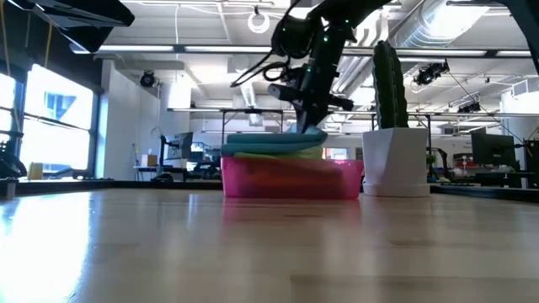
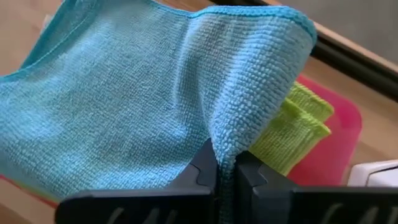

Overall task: Fold microfiber towels
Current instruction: Stack the folded blue microfiber cloth on top of the light green microfiber cloth in the pink bin

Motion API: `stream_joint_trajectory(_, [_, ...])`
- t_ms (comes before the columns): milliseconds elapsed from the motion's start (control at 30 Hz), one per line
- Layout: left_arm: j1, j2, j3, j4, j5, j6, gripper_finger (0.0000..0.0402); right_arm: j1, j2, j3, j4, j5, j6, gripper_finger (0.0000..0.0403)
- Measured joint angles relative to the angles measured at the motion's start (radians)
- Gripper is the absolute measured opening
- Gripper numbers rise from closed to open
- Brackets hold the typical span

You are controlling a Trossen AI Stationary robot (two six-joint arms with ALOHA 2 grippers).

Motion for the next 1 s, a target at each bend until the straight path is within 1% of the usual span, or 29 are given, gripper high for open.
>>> stream_joint_trajectory(200, [0.000,0.000,0.000,0.000,0.000,-0.001,0.0000,-0.006,-0.003,0.000,0.012,0.015,-0.034,0.0000])
stream_joint_trajectory(267, [0.000,0.000,0.000,0.000,0.000,-0.001,0.0000,-0.012,-0.003,0.000,-0.020,0.024,-0.026,0.0000])
stream_joint_trajectory(367, [0.000,0.000,0.000,-0.002,0.000,-0.002,0.0000,-0.015,-0.003,0.000,-0.093,0.076,0.004,0.0000])
stream_joint_trajectory(433, [0.000,0.000,0.000,-0.008,0.000,-0.003,0.0000,-0.015,-0.003,0.000,-0.126,0.091,0.009,0.0000])
stream_joint_trajectory(500, [0.000,0.000,0.000,-0.012,0.000,-0.003,0.0000,-0.014,-0.003,0.000,-0.138,0.084,0.007,0.0000])
stream_joint_trajectory(633, [0.001,0.000,0.000,-0.014,0.000,-0.003,0.0000,-0.014,-0.003,0.000,-0.103,0.022,-0.040,0.0007])
stream_joint_trajectory(733, [0.001,0.000,0.000,-0.014,0.000,-0.003,0.0000,-0.013,-0.003,0.000,-0.096,0.006,-0.057,0.0046])
stream_joint_trajectory(833, [0.001,0.000,0.000,-0.014,0.000,-0.003,0.0000,-0.012,-0.004,0.000,-0.097,-0.005,-0.036,0.0107])
stream_joint_trajectory(867, [0.001,0.000,0.000,-0.014,-0.001,-0.003,0.0000,-0.012,-0.006,0.000,-0.098,-0.027,-0.027,0.0127])
stream_joint_trajectory(933, [0.001,0.000,0.000,-0.014,0.000,-0.003,0.0000,-0.012,-0.021,0.000,-0.098,-0.106,-0.054,0.0163])
stream_joint_trajectory(1000, [0.001,0.000,0.000,-0.014,0.002,-0.003,0.0000,-0.004,-0.048,0.000,-0.100,-0.187,-0.106,0.0186])
